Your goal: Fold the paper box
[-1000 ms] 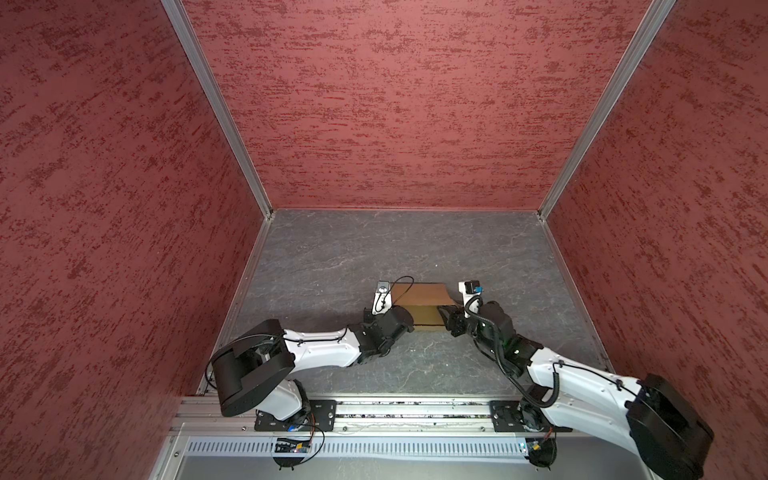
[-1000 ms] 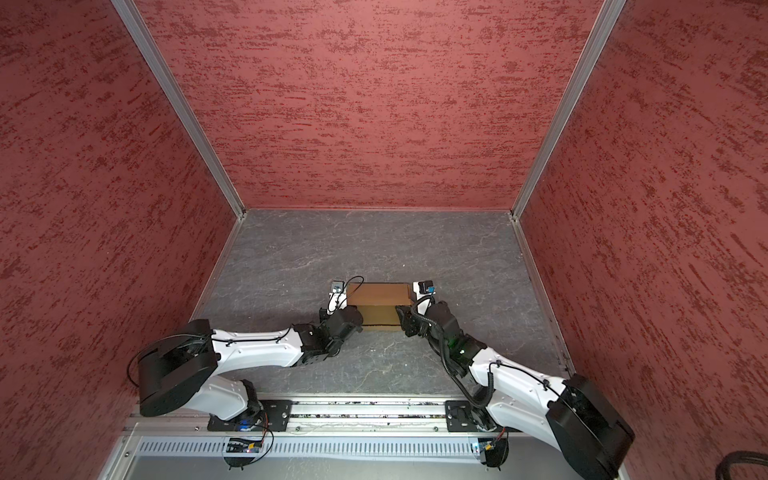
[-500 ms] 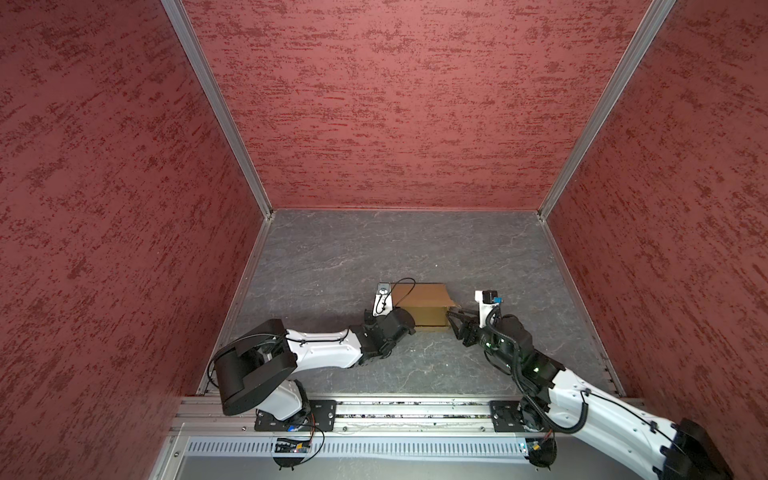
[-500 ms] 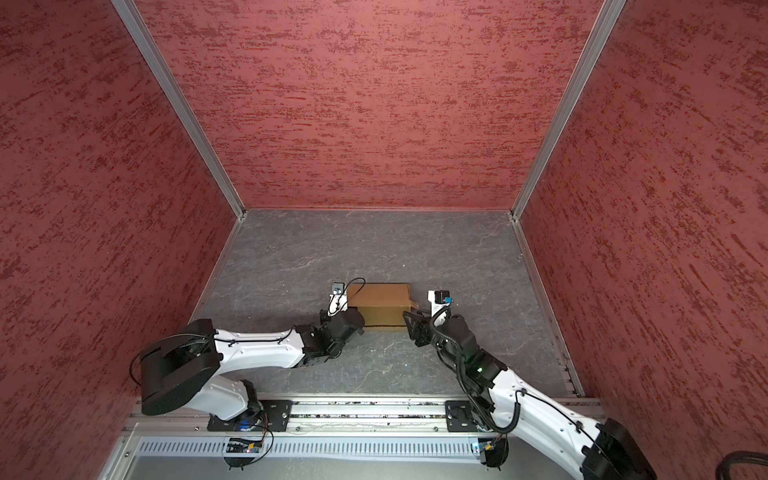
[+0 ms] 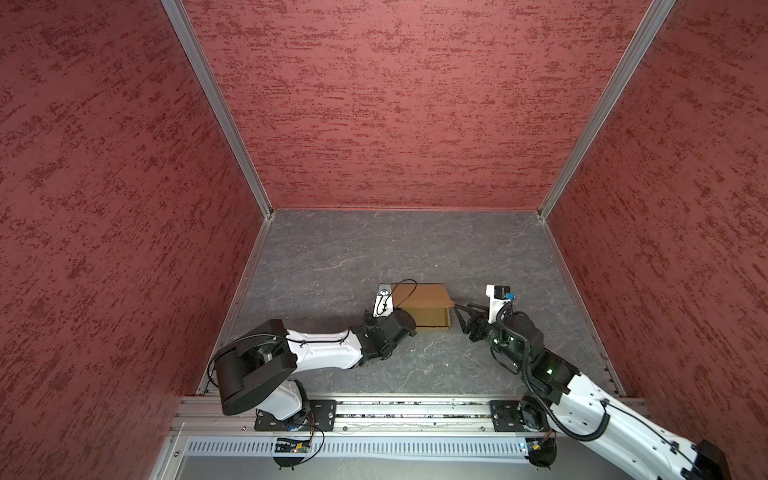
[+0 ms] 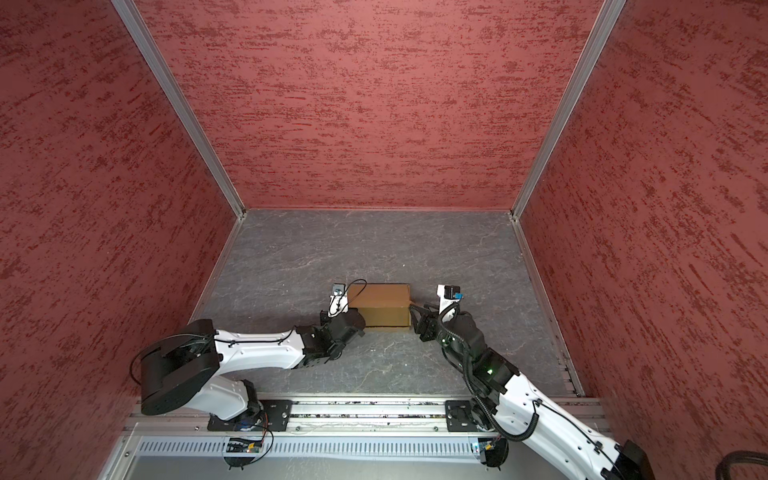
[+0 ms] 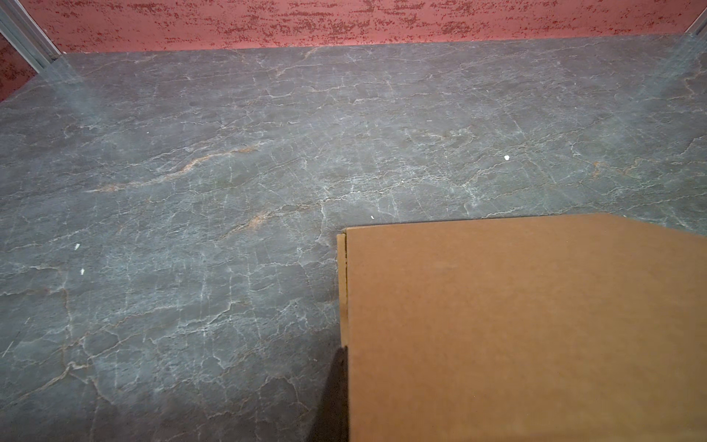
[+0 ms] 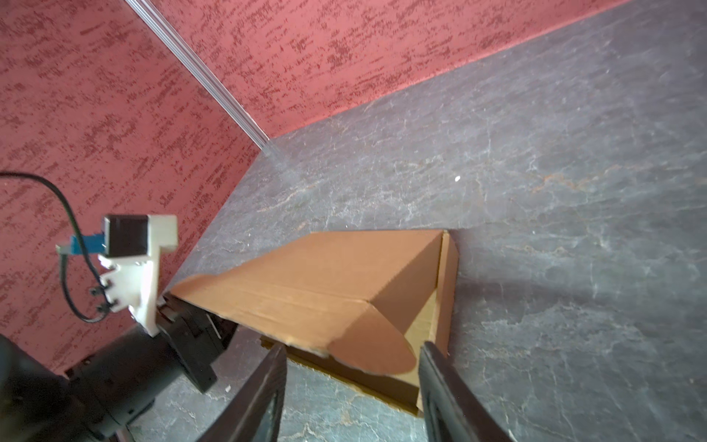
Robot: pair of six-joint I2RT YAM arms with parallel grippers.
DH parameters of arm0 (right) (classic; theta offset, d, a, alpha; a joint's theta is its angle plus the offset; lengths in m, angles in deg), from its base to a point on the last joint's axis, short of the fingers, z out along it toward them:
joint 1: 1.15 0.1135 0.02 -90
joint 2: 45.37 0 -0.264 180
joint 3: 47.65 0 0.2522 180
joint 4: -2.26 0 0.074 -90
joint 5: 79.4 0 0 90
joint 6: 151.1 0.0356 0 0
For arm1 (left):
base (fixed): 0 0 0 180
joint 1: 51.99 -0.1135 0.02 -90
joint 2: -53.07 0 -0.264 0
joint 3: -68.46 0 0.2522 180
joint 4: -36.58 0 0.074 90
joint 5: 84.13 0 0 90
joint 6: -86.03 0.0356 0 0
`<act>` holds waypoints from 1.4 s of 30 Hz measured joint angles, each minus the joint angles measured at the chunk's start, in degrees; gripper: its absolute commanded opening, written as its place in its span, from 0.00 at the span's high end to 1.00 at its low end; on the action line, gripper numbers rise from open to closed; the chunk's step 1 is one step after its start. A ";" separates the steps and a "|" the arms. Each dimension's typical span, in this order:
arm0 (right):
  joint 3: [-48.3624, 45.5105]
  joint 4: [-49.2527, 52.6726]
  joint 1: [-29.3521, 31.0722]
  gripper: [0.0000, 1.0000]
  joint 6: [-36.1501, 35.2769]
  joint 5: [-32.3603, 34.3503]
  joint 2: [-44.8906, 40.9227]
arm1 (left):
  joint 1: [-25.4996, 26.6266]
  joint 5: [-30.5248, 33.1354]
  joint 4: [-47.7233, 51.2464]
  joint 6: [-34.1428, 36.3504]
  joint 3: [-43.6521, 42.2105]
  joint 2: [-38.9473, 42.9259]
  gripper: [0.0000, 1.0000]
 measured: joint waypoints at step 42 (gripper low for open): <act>20.02 -1.53 0.31 0.51 -4.74 -7.69 33.79 | 7.13 1.01 9.64 -0.52 -1.11 7.76 0.67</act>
